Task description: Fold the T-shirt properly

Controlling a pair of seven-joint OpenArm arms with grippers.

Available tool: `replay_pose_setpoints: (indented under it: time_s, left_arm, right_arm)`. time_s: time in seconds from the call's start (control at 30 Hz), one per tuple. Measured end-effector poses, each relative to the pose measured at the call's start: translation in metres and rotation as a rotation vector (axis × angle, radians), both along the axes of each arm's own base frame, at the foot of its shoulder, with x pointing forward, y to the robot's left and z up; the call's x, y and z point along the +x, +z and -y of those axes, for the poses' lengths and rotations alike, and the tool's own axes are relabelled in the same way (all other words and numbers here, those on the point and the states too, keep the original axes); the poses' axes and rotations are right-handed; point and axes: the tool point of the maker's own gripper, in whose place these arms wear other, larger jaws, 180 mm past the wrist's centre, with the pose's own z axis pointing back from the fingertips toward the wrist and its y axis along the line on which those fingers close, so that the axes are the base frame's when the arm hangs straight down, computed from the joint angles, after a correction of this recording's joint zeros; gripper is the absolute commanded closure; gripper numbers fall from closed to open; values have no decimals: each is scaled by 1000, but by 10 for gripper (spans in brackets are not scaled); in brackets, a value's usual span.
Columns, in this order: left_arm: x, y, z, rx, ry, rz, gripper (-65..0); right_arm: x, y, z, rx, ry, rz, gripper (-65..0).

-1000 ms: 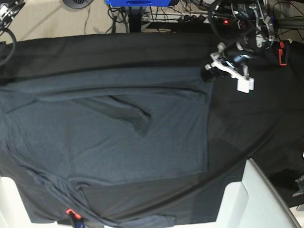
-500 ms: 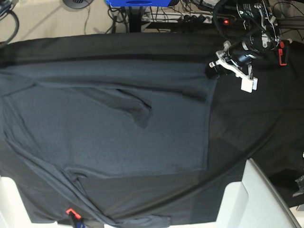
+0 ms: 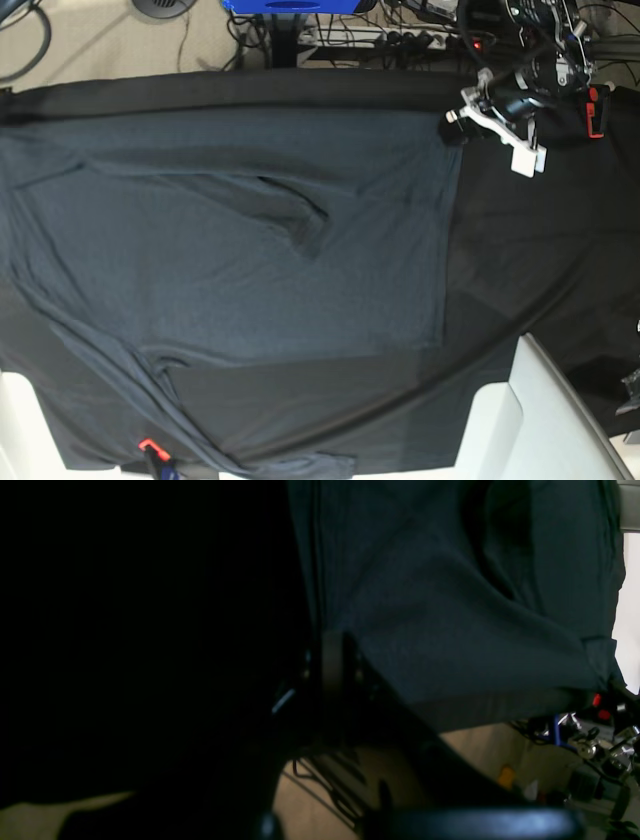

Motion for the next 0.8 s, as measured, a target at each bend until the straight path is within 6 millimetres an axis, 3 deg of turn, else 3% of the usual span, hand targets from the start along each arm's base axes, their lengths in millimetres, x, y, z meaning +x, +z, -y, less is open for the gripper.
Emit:
replay_pose_setpoints:
  time_s: [0.13, 0.8]
  left_arm:
    - [-5, -2, -1, 3, 0, -11, 0]
    - [-10, 8, -13, 63, -25, 7, 0]
  right_arm:
    - [-15, -3, -8, -7, 4, -29, 0]
    - [-28, -4, -16, -14, 10, -50, 0]
